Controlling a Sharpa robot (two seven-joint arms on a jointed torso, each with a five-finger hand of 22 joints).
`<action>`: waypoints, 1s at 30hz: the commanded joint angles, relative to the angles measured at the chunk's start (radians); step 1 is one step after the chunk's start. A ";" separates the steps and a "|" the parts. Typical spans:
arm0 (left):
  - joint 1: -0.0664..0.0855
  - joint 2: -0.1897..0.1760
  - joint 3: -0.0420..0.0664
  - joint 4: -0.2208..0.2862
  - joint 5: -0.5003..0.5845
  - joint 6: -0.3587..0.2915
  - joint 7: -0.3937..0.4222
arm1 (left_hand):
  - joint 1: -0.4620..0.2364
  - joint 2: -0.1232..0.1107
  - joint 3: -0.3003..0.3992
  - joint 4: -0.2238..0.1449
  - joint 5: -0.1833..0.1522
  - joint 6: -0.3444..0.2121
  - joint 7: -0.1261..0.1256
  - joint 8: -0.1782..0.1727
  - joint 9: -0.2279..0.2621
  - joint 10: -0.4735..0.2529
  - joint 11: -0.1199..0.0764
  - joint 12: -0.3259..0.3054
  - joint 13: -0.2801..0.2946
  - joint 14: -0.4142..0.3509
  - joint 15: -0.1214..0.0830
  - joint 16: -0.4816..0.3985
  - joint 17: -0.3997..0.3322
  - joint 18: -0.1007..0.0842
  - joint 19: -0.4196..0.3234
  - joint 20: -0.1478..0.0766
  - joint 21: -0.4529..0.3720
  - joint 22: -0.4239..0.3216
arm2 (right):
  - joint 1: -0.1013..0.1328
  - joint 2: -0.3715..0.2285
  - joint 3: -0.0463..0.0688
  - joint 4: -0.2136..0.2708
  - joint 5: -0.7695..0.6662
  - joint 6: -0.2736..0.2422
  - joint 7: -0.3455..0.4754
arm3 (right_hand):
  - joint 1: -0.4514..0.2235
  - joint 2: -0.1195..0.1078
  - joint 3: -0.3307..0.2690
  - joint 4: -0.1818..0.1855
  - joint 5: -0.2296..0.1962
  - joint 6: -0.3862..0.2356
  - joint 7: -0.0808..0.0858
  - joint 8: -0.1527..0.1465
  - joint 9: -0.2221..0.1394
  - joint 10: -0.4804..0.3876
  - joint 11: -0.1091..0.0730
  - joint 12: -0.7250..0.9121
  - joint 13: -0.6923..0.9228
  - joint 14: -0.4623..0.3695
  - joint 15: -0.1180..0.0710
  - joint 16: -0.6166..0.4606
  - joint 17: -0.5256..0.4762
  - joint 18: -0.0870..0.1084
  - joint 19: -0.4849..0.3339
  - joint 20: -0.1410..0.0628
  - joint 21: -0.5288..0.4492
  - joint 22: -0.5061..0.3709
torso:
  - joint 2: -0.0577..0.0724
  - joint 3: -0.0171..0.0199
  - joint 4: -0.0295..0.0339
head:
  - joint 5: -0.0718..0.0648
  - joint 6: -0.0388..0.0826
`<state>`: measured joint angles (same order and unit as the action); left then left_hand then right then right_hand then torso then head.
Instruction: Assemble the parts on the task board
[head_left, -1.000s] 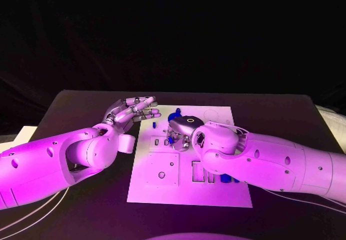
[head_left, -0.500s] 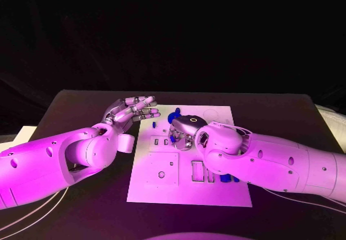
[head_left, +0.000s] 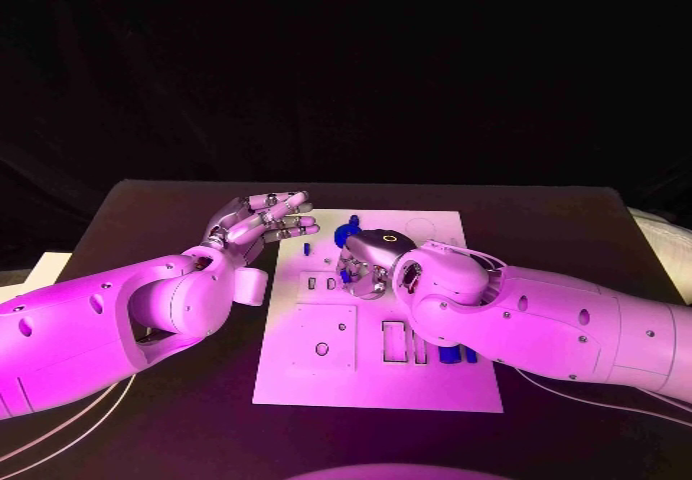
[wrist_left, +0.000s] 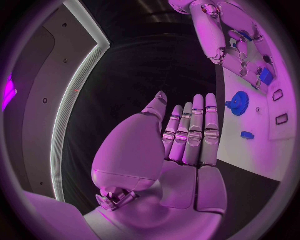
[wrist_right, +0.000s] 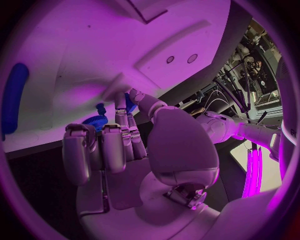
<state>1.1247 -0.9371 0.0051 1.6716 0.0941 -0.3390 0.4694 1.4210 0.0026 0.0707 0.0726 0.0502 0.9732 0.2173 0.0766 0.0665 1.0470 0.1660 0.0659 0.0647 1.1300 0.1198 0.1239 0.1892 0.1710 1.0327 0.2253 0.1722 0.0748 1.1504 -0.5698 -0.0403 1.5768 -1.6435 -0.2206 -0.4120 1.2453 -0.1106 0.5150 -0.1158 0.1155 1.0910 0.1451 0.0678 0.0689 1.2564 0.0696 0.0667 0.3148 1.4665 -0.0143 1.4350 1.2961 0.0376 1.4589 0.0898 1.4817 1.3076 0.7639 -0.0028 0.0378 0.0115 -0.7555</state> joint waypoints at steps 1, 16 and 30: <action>0.001 0.001 0.001 0.002 0.002 0.016 0.004 | 0.001 0.010 0.002 -0.005 0.006 0.003 0.000 -0.006 -0.001 0.000 0.001 -0.003 0.000 0.006 -0.003 -0.002 0.002 0.011 0.007 -0.001 -0.002 -0.001 | -0.004 0.001 -0.003 -0.006 0.021 0.021 0.017 | 0.005 -0.008 0.005 0.000 -0.008 -0.004 0.006 -0.005 -0.001 -0.010 0.002 -0.007 -0.011 0.054 0.005 -0.005 -0.001 0.010 -0.003 0.005 -0.007 0.044 | 0.000 -0.0001 0.0011 | -0.001 -0.002; 0.001 -0.001 0.001 0.002 0.002 0.017 0.003 | 0.002 0.011 0.002 -0.010 0.006 0.003 0.000 -0.007 -0.001 0.000 0.001 -0.002 0.000 0.007 -0.003 -0.005 0.003 0.011 0.009 -0.001 -0.004 -0.002 | -0.008 0.001 -0.003 -0.017 0.033 0.043 0.020 | -0.005 -0.028 0.001 0.003 -0.013 -0.037 0.017 -0.007 -0.004 -0.033 0.013 -0.006 -0.052 0.053 0.015 -0.006 -0.003 0.011 -0.005 0.014 -0.010 0.039 | 0.000 -0.0003 0.0002 | 0.001 -0.006; 0.001 -0.001 0.001 0.002 0.002 0.017 0.002 | 0.002 0.011 0.002 -0.010 0.006 0.003 0.000 -0.007 -0.001 0.000 0.001 -0.002 0.000 0.007 -0.003 -0.005 0.003 0.011 0.009 -0.001 -0.004 -0.002 | -0.008 0.000 -0.003 -0.020 0.034 0.059 0.018 | -0.006 -0.033 -0.003 0.004 -0.013 -0.045 0.020 -0.007 -0.004 -0.039 0.016 -0.006 -0.061 0.052 0.017 -0.008 -0.007 0.012 -0.008 0.016 -0.013 0.035 | 0.000 -0.0003 0.0005 | -0.002 -0.009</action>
<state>1.1247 -0.9386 0.0052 1.6718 0.0942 -0.3390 0.4670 1.4210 0.0026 0.0748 0.0686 0.0502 0.9732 0.2174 0.0766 0.0665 1.0470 0.1661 0.0659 0.0647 1.1300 0.1198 0.1239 0.1915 0.1710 1.0327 0.2253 0.1722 0.0736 1.1507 -0.5691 -0.0358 1.5655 -1.6127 -0.2134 -0.3834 1.2365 -0.1364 0.5150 -0.1158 0.1064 1.0543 0.1631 0.0641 0.0660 1.2248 0.0834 0.0641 0.3000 1.4643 -0.0049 1.4311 1.2899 0.0375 1.4516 0.0970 1.4737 1.3073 0.7639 -0.0030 0.0382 0.0101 -0.7638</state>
